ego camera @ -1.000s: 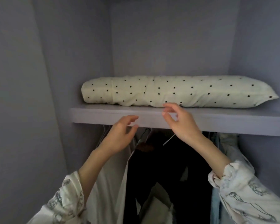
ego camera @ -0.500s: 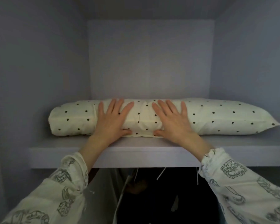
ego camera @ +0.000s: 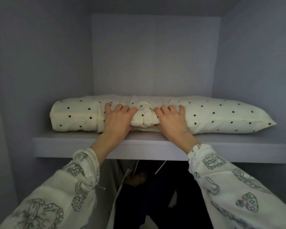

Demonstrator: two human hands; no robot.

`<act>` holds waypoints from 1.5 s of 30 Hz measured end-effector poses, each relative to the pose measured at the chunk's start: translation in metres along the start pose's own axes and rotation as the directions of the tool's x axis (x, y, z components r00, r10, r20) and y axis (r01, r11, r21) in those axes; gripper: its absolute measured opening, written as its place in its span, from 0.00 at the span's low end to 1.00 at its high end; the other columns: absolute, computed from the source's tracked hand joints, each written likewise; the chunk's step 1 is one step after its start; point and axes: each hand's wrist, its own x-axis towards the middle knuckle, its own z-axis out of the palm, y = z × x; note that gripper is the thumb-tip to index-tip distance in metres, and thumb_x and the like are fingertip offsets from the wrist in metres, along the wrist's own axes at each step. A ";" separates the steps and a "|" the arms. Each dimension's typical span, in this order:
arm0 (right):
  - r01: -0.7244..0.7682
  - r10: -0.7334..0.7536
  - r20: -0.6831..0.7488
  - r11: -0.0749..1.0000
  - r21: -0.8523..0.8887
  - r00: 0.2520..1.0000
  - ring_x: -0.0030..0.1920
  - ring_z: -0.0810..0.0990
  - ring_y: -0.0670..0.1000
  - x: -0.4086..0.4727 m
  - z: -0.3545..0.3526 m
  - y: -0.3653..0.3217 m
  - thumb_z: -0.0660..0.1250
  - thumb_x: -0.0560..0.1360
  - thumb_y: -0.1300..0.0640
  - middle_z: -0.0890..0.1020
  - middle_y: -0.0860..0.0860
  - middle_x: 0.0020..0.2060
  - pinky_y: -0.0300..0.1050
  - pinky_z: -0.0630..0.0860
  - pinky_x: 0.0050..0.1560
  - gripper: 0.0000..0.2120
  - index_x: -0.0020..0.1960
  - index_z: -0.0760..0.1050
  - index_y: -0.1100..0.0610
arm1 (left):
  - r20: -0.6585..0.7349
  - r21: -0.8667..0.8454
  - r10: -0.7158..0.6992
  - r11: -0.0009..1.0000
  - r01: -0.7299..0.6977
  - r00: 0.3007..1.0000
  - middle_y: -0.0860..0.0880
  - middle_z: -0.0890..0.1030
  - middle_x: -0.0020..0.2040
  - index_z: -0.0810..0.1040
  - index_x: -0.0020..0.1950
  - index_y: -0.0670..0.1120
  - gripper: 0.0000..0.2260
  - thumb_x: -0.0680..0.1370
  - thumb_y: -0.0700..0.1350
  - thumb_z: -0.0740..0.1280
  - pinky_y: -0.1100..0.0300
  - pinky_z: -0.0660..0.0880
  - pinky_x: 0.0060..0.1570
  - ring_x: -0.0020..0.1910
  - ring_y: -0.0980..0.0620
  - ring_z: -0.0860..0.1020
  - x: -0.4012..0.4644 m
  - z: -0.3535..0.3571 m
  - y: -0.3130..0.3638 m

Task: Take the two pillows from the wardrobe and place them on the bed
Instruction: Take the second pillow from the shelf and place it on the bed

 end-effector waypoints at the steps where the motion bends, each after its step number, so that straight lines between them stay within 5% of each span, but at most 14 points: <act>1: 0.006 -0.006 0.007 1.000 0.002 1.000 0.61 0.71 0.58 -0.004 -0.006 0.003 0.64 0.73 0.55 0.74 0.53 0.59 0.64 0.57 0.66 0.22 0.66 0.65 0.53 | 0.006 0.003 -0.002 1.000 0.002 1.000 0.47 0.79 0.53 0.72 0.60 0.50 0.20 0.70 0.52 0.69 0.44 0.56 0.63 0.56 0.45 0.73 -0.003 -0.007 0.005; 10: 0.070 -0.051 -0.189 0.993 0.098 0.981 0.50 0.78 0.60 -0.085 -0.058 0.032 0.72 0.65 0.60 0.81 0.55 0.49 0.62 0.67 0.61 0.22 0.58 0.75 0.56 | -0.222 0.032 0.029 0.999 -0.022 0.975 0.48 0.82 0.40 0.78 0.50 0.48 0.18 0.61 0.46 0.74 0.43 0.68 0.53 0.43 0.44 0.79 -0.068 -0.088 0.061; 13: 0.106 -0.070 -0.281 0.988 0.114 0.957 0.47 0.79 0.60 -0.112 -0.075 0.036 0.72 0.61 0.65 0.82 0.54 0.47 0.63 0.69 0.58 0.23 0.56 0.77 0.57 | -0.284 0.039 0.020 0.999 -0.009 0.959 0.49 0.82 0.45 0.77 0.54 0.48 0.21 0.62 0.48 0.73 0.44 0.67 0.53 0.46 0.45 0.79 -0.097 -0.106 0.076; 19: 0.118 -0.094 -0.227 0.988 0.096 0.969 0.54 0.76 0.60 -0.147 -0.089 0.036 0.70 0.61 0.67 0.80 0.55 0.54 0.65 0.65 0.62 0.26 0.59 0.75 0.57 | -0.178 0.064 -0.015 0.998 0.026 0.984 0.43 0.75 0.64 0.71 0.66 0.48 0.29 0.68 0.57 0.71 0.40 0.63 0.61 0.63 0.42 0.74 -0.143 -0.125 0.098; 29: 0.049 -0.026 -0.194 0.992 0.117 0.981 0.63 0.72 0.58 -0.158 -0.088 0.026 0.70 0.63 0.68 0.77 0.54 0.58 0.64 0.59 0.67 0.28 0.62 0.72 0.56 | 0.024 -0.037 -0.046 0.998 0.047 0.999 0.42 0.62 0.74 0.61 0.72 0.54 0.40 0.64 0.70 0.65 0.45 0.58 0.64 0.72 0.43 0.62 -0.143 -0.146 0.071; 32: 0.049 -0.019 -0.221 0.990 0.130 0.975 0.63 0.73 0.59 -0.163 -0.085 0.026 0.70 0.62 0.68 0.77 0.55 0.58 0.65 0.60 0.66 0.28 0.61 0.73 0.57 | 0.059 -0.163 -0.106 0.980 0.115 0.993 0.47 0.68 0.71 0.63 0.70 0.56 0.32 0.70 0.69 0.55 0.49 0.58 0.59 0.68 0.46 0.65 -0.127 -0.152 0.064; 37: 0.066 -0.039 -0.126 0.974 0.216 0.991 0.70 0.65 0.58 -0.173 -0.085 0.028 0.68 0.64 0.60 0.73 0.54 0.66 0.62 0.50 0.71 0.29 0.65 0.70 0.56 | 0.066 -0.084 -0.109 0.990 0.114 0.992 0.46 0.70 0.55 0.68 0.68 0.54 0.26 0.74 0.65 0.55 0.49 0.61 0.53 0.54 0.45 0.67 -0.123 -0.141 0.057; 42: 0.016 0.092 -0.212 0.889 0.458 0.973 0.66 0.70 0.54 -0.176 -0.094 0.026 0.59 0.69 0.55 0.77 0.52 0.62 0.55 0.53 0.70 0.18 0.57 0.77 0.54 | 0.054 -0.066 -0.090 0.993 0.094 0.994 0.40 0.67 0.68 0.69 0.67 0.52 0.26 0.74 0.64 0.55 0.30 0.52 0.63 0.71 0.37 0.60 -0.153 -0.115 0.067; 45: -0.029 0.173 -0.266 0.883 0.469 0.948 0.60 0.75 0.56 -0.160 -0.100 0.013 0.56 0.73 0.49 0.80 0.54 0.55 0.59 0.58 0.67 0.17 0.49 0.80 0.58 | 0.129 -0.001 -0.070 0.998 0.071 0.989 0.38 0.67 0.69 0.67 0.69 0.50 0.28 0.74 0.64 0.52 0.29 0.58 0.59 0.69 0.38 0.65 -0.164 -0.115 0.070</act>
